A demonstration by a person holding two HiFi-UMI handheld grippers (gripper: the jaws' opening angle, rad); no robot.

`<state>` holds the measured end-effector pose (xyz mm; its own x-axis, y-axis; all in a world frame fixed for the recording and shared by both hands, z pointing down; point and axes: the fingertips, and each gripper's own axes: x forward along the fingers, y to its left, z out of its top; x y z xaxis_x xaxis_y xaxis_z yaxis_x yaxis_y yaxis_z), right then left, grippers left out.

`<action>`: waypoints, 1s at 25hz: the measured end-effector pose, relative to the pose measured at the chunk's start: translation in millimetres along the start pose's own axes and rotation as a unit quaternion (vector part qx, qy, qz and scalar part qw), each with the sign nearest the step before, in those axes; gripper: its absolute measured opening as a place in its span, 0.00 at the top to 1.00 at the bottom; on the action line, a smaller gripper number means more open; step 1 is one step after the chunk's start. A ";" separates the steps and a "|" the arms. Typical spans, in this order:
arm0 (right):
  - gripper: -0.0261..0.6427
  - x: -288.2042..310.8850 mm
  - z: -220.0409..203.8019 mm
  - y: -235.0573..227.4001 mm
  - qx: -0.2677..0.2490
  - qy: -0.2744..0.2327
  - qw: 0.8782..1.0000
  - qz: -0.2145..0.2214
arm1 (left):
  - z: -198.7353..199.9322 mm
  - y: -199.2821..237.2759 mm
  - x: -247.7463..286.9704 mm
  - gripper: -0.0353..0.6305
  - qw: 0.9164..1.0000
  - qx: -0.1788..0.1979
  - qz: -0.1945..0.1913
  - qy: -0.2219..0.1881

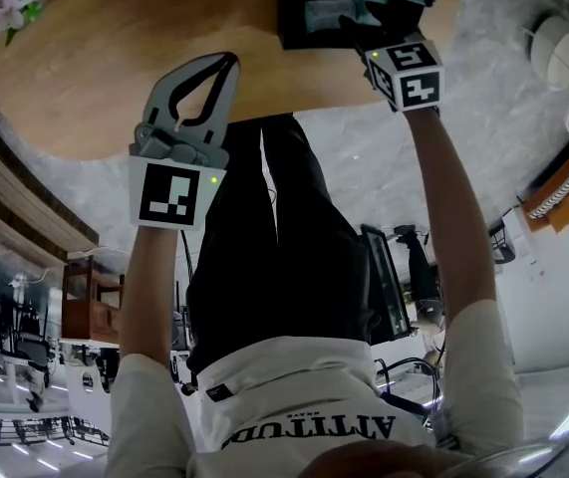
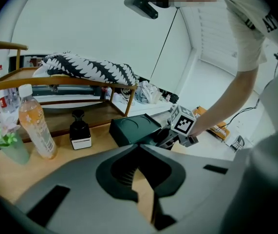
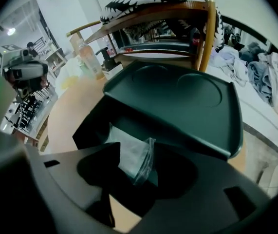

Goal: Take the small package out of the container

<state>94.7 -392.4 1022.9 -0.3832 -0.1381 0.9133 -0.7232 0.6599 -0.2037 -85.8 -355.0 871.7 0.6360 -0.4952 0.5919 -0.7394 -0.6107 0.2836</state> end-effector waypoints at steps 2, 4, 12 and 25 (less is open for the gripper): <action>0.60 7.2 -1.1 -3.0 -0.007 0.006 1.000 -0.006 | -3.4 -1.3 2.2 0.91 1.000 -0.003 -0.003 0.003; 0.60 13.8 -1.8 -5.5 -0.011 0.011 1.000 -0.008 | -5.9 -2.0 4.8 0.91 1.000 -0.004 -0.006 0.005; 0.60 29.7 -3.7 -9.4 -0.048 0.027 0.998 -0.028 | -10.6 2.3 11.4 0.91 1.000 -0.015 -0.010 0.009; 0.92 26.0 3.9 -7.6 -0.020 0.006 0.999 -0.028 | -11.4 7.7 7.6 0.91 1.000 -0.027 -0.002 0.009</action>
<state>87.9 -403.9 1046.9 -0.3346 -0.1667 0.9275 -0.7199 0.6803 -0.1374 -89.1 -356.4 887.0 0.6346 -0.4814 0.6045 -0.7486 -0.5773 0.3261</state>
